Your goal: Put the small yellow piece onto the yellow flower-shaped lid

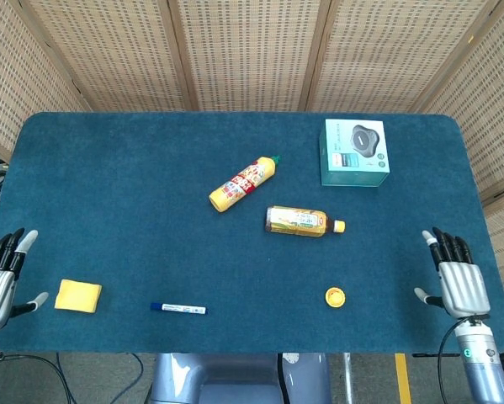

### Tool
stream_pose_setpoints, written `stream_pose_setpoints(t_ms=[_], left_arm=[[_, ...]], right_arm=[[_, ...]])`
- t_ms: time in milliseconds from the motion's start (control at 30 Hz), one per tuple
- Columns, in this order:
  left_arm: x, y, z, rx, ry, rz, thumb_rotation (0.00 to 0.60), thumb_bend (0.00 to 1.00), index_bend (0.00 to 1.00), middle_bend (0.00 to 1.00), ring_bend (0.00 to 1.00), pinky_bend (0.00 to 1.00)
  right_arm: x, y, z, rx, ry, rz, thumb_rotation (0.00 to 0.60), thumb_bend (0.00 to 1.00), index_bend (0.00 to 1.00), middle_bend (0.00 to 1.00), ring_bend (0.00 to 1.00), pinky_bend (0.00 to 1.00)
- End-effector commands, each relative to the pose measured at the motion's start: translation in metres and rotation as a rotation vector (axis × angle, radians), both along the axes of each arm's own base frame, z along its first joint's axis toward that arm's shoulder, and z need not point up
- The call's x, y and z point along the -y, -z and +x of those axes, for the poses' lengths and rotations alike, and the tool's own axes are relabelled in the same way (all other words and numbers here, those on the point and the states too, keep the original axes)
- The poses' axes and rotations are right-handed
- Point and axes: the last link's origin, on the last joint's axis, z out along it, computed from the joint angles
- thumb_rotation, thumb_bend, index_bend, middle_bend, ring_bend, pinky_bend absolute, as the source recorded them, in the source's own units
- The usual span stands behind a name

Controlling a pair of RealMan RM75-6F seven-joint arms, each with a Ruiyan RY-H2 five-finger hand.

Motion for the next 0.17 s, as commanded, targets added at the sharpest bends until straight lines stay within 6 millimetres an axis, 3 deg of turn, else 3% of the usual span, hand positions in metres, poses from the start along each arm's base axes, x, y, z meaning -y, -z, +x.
stream_pose_setpoints(t_ms=[33, 167], left_arm=[[-0.0006, -0.0003, -0.0013, 0.001, -0.005, 0.003, 0.600, 0.15, 0.00, 0.00, 0.00, 0.00], [-0.0015, -0.0010, -0.0029, 0.002, -0.010, 0.008, 0.600, 0.15, 0.00, 0.00, 0.00, 0.00]], right_arm=[[0.0000, -0.0094, -0.0080, 0.019, 0.003, -0.042, 0.600, 0.00, 0.00, 0.00, 0.00, 0.00], [0.0016, -0.0175, -0.0114, 0.031, 0.005, -0.071, 0.600, 0.00, 0.00, 0.00, 0.00, 0.00]])
